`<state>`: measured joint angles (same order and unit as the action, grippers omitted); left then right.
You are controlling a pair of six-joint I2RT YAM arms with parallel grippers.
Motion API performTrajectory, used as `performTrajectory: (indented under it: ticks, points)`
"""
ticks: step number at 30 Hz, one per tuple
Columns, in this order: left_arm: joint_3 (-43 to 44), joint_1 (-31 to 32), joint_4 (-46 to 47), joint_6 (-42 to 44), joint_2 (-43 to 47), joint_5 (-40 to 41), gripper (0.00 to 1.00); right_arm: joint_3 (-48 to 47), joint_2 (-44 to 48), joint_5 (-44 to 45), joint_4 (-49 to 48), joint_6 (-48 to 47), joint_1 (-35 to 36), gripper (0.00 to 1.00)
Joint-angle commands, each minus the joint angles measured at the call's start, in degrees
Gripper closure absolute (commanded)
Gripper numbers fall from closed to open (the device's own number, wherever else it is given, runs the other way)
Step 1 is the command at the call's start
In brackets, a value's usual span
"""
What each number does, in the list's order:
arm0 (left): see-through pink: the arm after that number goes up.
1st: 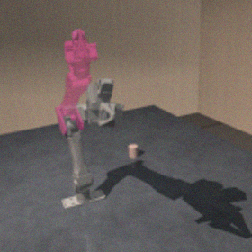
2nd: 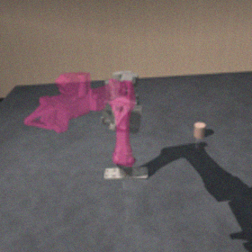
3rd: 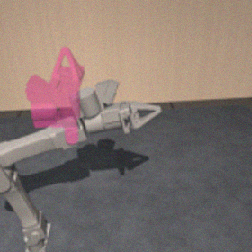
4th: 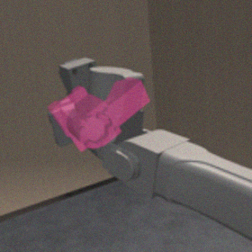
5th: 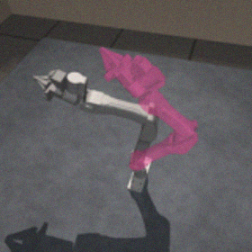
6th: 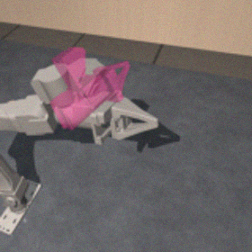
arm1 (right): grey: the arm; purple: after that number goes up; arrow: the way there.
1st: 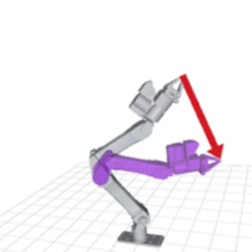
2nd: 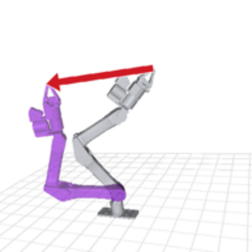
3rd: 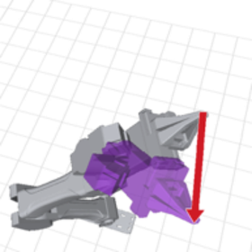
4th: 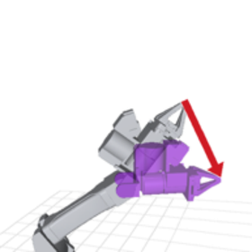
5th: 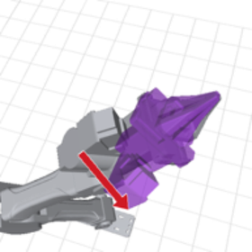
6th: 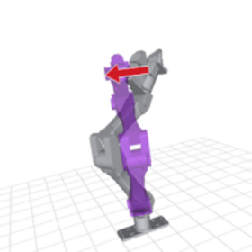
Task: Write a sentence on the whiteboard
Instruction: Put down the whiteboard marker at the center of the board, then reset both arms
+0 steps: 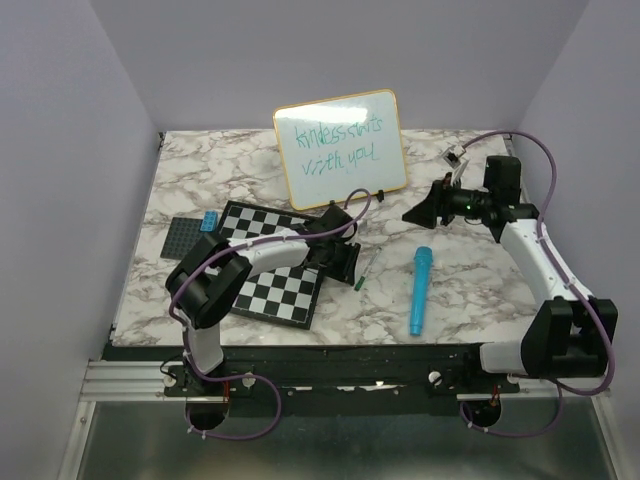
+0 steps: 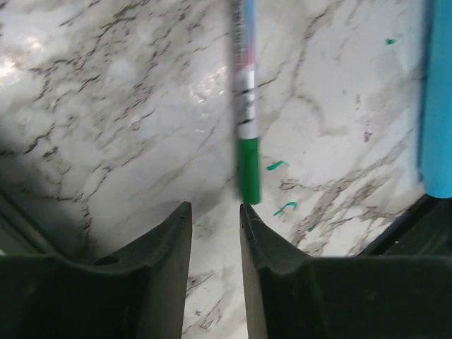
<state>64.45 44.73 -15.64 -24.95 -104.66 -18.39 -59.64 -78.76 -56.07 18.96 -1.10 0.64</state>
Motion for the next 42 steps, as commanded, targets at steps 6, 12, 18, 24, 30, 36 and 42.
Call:
performTrajectory:
  ticks: [6,12,18,24,30,36,42]
  points:
    - [0.16,1.5,-3.71,1.57,14.64,13.81,0.42,-1.09,11.95,9.04,17.23,-19.16,-0.03,0.31]
    - [-13.71,0.1,10.78,0.62,42.05,20.15,0.01,1.8,22.83,15.73,23.23,-24.65,-0.38,0.26]
    - [-21.38,-8.69,12.06,-2.66,63.16,15.22,0.01,6.81,31.99,19.24,16.82,-13.6,-0.38,0.03]
    - [-16.28,-8.96,-6.59,2.88,68.88,26.2,0.01,3.14,34.55,28.63,16.54,-6.04,-2.67,0.0]
    - [-17.69,-8.96,-9.67,3.24,74.34,28.68,0.01,-2.67,35.43,42.7,17.34,0.92,-2.93,0.0]
    - [-16.81,-8.96,-11.96,2.8,75.3,28.15,0.01,-2.5,36.75,45.17,16.46,2.32,-2.93,0.0]
    - [-15.58,-8.96,-12.84,3.33,75.05,29.37,0.01,-2.15,36.4,41.58,13.04,-5.48,-2.93,0.0]
